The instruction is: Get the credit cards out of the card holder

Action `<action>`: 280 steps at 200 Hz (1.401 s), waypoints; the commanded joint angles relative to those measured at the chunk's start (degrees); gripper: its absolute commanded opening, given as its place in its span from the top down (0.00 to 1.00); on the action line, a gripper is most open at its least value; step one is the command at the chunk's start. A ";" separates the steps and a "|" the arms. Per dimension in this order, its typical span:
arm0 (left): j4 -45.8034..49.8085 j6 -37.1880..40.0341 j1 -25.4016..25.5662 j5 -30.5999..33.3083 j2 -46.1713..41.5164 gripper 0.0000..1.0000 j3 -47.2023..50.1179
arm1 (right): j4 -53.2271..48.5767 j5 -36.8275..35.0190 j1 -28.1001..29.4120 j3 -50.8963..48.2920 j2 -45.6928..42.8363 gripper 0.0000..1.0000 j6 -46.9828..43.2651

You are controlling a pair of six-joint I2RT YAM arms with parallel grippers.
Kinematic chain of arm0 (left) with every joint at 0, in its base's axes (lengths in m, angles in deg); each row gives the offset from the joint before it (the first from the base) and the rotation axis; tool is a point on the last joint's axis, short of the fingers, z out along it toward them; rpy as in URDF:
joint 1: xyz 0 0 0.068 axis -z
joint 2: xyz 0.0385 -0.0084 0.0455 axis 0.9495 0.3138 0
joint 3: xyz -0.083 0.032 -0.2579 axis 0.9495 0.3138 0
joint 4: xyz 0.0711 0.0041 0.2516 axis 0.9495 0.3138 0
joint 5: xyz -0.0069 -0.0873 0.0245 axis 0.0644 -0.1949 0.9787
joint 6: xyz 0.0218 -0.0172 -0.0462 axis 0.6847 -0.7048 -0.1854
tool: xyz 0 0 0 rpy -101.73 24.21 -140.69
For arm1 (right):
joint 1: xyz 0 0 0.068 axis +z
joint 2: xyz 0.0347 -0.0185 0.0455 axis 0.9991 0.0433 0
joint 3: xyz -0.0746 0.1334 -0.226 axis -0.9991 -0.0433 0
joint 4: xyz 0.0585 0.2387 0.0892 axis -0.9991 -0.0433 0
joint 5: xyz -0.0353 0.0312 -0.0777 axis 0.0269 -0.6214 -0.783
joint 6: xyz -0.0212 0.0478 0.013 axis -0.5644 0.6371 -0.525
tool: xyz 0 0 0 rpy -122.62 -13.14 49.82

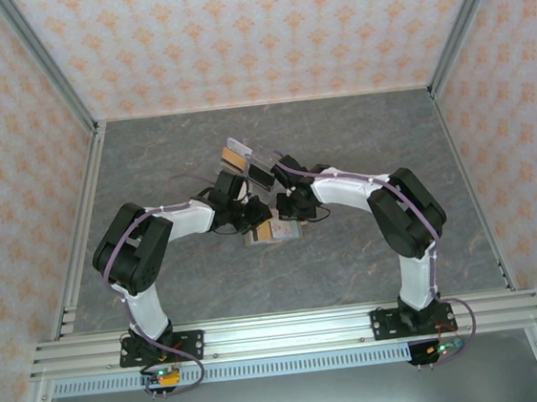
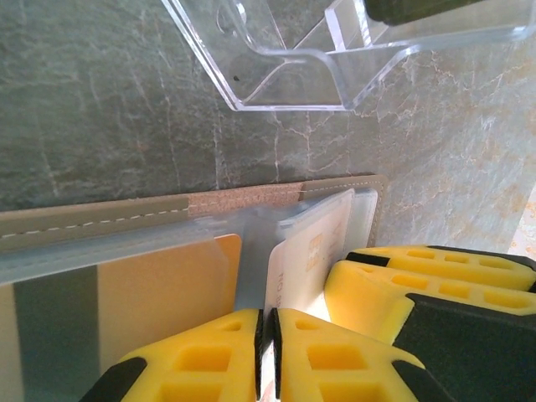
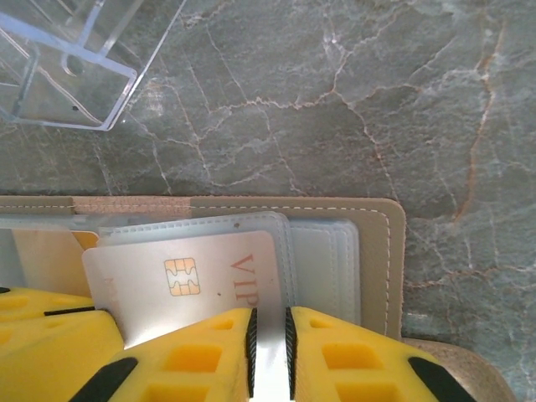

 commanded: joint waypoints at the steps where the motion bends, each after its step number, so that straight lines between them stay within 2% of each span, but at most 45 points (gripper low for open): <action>1: -4.18 1.48 -0.37 -3.40 -1.66 0.87 0.98 | -3.72 -1.00 0.06 0.41 1.97 0.82 0.59; 79: -6.91 1.37 -1.40 -5.47 -3.24 0.88 2.96 | -4.23 -1.94 -0.07 0.02 2.02 0.83 1.26; 188: -6.42 1.72 -3.33 -5.05 -5.36 0.91 6.73 | -4.03 -2.69 -0.73 -0.90 1.62 0.84 2.07; 224: -3.77 2.88 -4.58 -4.01 -7.71 0.98 7.63 | -2.38 -1.21 -0.99 -1.14 0.21 0.84 1.91; 244: -0.81 4.63 -6.13 -2.11 -10.54 1.00 8.47 | 1.17 2.63 -1.07 -2.20 -2.01 0.81 1.84; 280: 2.59 6.28 -9.21 -2.45 -16.10 1.00 8.84 | 8.36 6.97 -1.64 -4.46 -7.53 0.71 2.69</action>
